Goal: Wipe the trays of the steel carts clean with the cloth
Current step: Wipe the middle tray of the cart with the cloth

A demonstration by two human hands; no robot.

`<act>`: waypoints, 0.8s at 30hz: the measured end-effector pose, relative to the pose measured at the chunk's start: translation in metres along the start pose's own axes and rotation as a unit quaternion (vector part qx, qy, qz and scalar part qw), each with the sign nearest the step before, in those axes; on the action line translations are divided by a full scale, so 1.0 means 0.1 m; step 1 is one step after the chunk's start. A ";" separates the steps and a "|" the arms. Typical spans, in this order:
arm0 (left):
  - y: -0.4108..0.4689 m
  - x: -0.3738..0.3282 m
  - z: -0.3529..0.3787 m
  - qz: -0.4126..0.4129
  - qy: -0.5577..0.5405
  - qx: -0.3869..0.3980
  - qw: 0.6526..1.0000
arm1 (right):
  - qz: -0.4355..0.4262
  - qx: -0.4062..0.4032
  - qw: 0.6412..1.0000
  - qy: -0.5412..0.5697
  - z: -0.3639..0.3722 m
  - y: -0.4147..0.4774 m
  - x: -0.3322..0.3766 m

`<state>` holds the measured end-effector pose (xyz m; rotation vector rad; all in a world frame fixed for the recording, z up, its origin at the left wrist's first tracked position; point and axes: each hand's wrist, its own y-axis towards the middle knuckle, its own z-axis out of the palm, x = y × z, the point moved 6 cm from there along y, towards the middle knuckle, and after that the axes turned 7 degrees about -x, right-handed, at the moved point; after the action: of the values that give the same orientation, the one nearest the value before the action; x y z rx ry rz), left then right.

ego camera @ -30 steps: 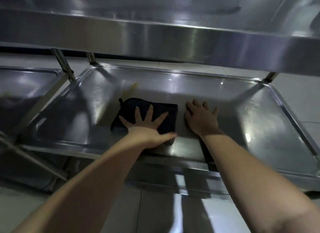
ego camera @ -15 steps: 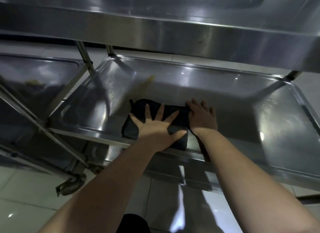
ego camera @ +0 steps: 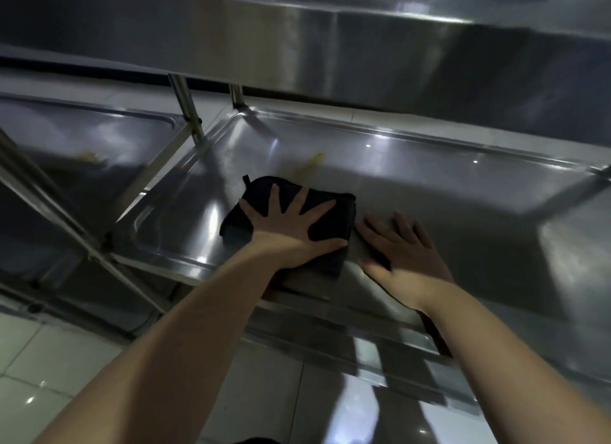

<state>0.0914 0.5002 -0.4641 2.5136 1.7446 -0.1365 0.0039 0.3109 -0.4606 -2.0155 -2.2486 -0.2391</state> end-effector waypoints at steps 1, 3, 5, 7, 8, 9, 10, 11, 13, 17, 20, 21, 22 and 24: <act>0.16 0.00 -0.01 0.003 -0.004 0.002 1.000 | -0.001 -0.001 1.000 -0.001 0.00 0.00 0.00; 0.48 -0.03 -0.03 0.012 -0.009 0.007 1.000 | -0.002 -0.002 1.000 -0.004 0.01 -0.01 -0.01; 0.77 -0.07 -0.04 0.024 -0.003 0.006 1.000 | -0.005 -0.006 1.000 -0.003 0.00 -0.02 -0.02; 1.03 -0.09 -0.04 0.027 0.006 0.002 1.000 | -0.006 -0.007 1.000 0.007 0.00 -0.01 -0.02; 1.15 -0.11 -0.04 0.024 0.008 0.001 1.000 | -0.005 -0.007 1.000 0.012 0.00 0.00 -0.03; 1.27 -0.13 -0.05 0.020 0.009 0.001 1.000 | -0.004 -0.008 1.000 0.015 0.00 0.00 -0.03; 1.37 -0.15 -0.07 0.014 0.010 0.003 1.000 | -0.004 -0.009 1.000 0.016 0.00 0.01 -0.03; 1.47 -0.17 -0.09 0.009 0.012 0.005 1.000 | -0.004 -0.010 1.000 0.016 0.00 0.01 -0.02; 1.61 -0.21 -0.13 -0.002 0.015 0.010 1.000 | -0.003 -0.016 1.000 0.020 -0.02 0.02 -0.01; 1.67 -0.26 -0.15 0.005 0.019 0.013 1.000 | 0.000 -0.021 0.999 0.028 -0.05 0.05 -0.04; 1.54 -0.21 -0.13 0.018 0.017 0.016 1.000 | -0.003 -0.018 0.999 0.040 -0.04 0.04 -0.04; 1.45 -0.18 -0.12 0.020 0.016 0.020 0.999 | -0.001 -0.019 0.999 0.047 -0.05 0.04 -0.04; 1.35 -0.16 -0.11 0.021 0.014 0.026 0.999 | 0.002 -0.020 0.998 0.054 -0.05 0.04 -0.04; 1.07 -0.10 -0.08 0.026 0.009 0.038 0.999 | 0.010 -0.027 0.997 0.068 -0.06 0.05 -0.04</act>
<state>0.1884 0.4542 -0.4534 2.6196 1.7111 -0.1806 0.0092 0.3065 -0.4557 -1.9814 -2.1604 -0.4264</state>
